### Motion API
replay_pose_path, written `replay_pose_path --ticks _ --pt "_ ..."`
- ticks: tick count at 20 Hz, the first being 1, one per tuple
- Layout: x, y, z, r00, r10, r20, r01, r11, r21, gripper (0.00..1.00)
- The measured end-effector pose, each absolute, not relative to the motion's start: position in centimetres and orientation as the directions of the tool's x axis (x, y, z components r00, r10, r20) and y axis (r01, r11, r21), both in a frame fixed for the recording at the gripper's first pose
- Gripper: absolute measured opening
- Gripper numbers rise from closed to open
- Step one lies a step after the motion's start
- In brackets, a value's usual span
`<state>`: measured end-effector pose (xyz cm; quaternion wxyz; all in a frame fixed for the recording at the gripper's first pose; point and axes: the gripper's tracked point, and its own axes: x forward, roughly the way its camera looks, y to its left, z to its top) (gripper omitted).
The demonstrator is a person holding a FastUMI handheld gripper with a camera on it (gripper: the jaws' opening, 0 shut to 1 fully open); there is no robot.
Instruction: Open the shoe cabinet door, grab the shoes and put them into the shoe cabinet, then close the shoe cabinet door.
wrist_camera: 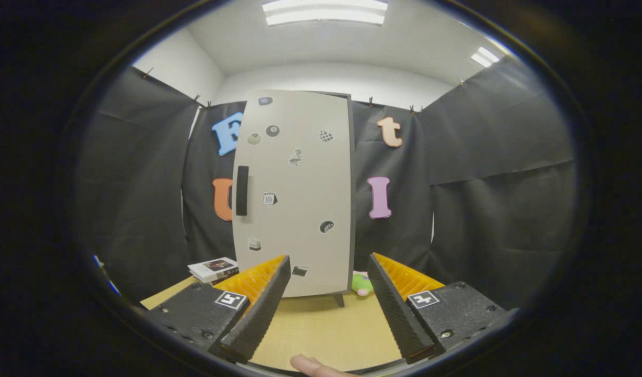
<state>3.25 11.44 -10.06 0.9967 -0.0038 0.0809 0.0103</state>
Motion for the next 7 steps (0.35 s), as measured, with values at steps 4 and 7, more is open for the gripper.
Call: replay_pose_path --ticks 4,7 --pt "3.06 11.46 -10.38 0.986 0.029 -0.162 -0.029 1.0 0.002 0.97" --pt "3.08 11.36 -10.68 0.986 0.032 -0.163 -0.033 0.999 -0.002 0.97"
